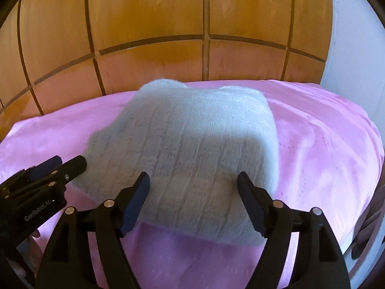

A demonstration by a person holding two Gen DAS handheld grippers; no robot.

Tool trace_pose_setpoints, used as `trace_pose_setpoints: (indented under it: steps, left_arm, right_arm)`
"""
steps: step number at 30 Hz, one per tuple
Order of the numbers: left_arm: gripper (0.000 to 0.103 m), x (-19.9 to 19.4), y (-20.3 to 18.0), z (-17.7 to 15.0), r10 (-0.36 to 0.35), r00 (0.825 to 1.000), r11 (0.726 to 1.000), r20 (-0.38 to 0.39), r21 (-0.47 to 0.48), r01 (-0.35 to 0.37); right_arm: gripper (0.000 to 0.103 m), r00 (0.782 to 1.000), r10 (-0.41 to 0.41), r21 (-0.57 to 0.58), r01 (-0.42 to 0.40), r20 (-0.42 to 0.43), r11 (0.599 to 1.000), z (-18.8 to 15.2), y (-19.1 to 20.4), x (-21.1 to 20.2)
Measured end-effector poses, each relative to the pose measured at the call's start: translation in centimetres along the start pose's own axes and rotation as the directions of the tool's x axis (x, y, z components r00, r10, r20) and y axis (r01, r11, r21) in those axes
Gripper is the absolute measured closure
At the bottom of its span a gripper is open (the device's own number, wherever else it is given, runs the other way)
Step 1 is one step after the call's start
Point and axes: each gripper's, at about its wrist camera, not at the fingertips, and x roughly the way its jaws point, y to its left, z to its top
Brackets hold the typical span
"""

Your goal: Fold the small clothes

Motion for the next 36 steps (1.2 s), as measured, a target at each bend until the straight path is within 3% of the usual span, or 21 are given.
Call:
trace_pose_setpoints:
  steps: [5, 6, 7, 10, 17, 23, 25, 36]
  left_arm:
    - [0.044, -2.7, 0.5, -1.2, 0.020, 0.999, 1.000, 0.038, 0.008, -0.020]
    - [0.042, -3.2, 0.7, -1.5, 0.028, 0.999, 1.000, 0.044, 0.005, -0.028]
    - [0.034, -3.6, 0.8, -1.8, 0.035, 0.998, 0.999, 0.051, 0.004, -0.035]
    - [0.031, -5.3, 1.2, -2.7, 0.061, 0.995, 0.998, 0.077, -0.007, -0.060]
    - [0.020, -7.8, 2.7, -4.9, 0.106, 0.990, 0.993, 0.089, -0.055, -0.102]
    - [0.018, -8.4, 3.3, -5.3, 0.133, 0.988, 0.987, 0.082, -0.098, -0.125]
    - [0.013, -8.6, 3.0, -5.4, 0.138, 0.986, 0.987, 0.090, -0.093, -0.130]
    - [0.010, -8.7, 1.7, -5.9, 0.141, 0.986, 0.989, 0.094, -0.053, -0.136]
  right_arm:
    - [0.012, 0.999, -0.040, 0.045, 0.039, 0.013, 0.998, -1.7, 0.4, -2.4]
    - [0.009, 0.999, -0.048, 0.057, 0.047, 0.014, 0.997, -1.9, 0.5, -2.8]
    - [0.008, 0.998, -0.061, 0.070, 0.059, 0.019, 0.996, -2.2, 0.5, -3.3]
    - [0.002, 0.994, -0.101, 0.086, 0.097, 0.044, 0.992, -2.5, 0.6, -4.7]
    - [0.002, 0.985, -0.167, 0.105, 0.163, 0.032, 0.981, -3.6, 1.2, -5.7]
    - [0.002, 0.980, -0.197, 0.128, 0.193, 0.018, 0.973, -4.6, 1.5, -5.9]
    - [0.002, 0.979, -0.199, 0.121, 0.194, 0.032, 0.974, -4.6, 1.7, -6.2]
    - [0.002, 0.974, -0.217, 0.136, 0.208, 0.058, 0.969, -4.7, 1.3, -6.3]
